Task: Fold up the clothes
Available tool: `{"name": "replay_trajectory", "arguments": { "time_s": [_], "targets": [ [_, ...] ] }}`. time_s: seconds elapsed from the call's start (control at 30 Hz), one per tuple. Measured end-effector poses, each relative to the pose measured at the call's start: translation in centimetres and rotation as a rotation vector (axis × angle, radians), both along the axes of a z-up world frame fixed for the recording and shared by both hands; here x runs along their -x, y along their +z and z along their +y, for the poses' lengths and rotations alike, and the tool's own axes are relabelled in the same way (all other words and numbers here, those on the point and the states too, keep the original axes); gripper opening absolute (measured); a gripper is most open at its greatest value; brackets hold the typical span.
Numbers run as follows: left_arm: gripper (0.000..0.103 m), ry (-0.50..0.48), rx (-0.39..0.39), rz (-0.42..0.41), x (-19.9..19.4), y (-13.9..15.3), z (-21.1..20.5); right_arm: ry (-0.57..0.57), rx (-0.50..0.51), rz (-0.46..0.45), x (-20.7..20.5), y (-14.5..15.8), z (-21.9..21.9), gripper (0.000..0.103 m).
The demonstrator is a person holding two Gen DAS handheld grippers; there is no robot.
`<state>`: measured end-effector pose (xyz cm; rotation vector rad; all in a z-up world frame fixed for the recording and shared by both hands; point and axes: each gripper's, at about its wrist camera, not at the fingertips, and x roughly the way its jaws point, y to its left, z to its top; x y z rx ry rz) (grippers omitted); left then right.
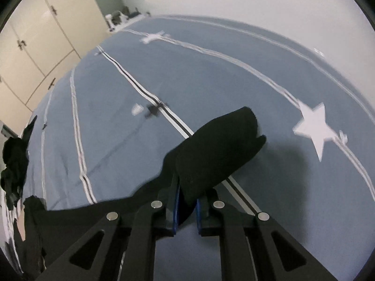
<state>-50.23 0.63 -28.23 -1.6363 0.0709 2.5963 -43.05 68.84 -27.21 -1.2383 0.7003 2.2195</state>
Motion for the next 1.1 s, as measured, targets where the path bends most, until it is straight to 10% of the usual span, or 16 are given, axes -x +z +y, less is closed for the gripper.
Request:
{"name": "replay_trajectory", "arguments": {
  "time_s": [0.27,0.53,1.1],
  "targets": [
    [0.058,0.173,0.161,0.000,-0.5,-0.2,-10.1,0.032,-0.091,0.056,-1.1,4.1,-3.6,0.011],
    [0.058,0.279,0.088,0.035,-2.8,0.9,-19.3,0.336,-0.291,0.163,3.6,11.5,-18.7,0.011],
    [0.058,0.251,0.042,0.069,-4.7,1.3,-32.2,0.806,-0.043,0.135,8.0,2.9,-63.4,0.011]
  ]
}}
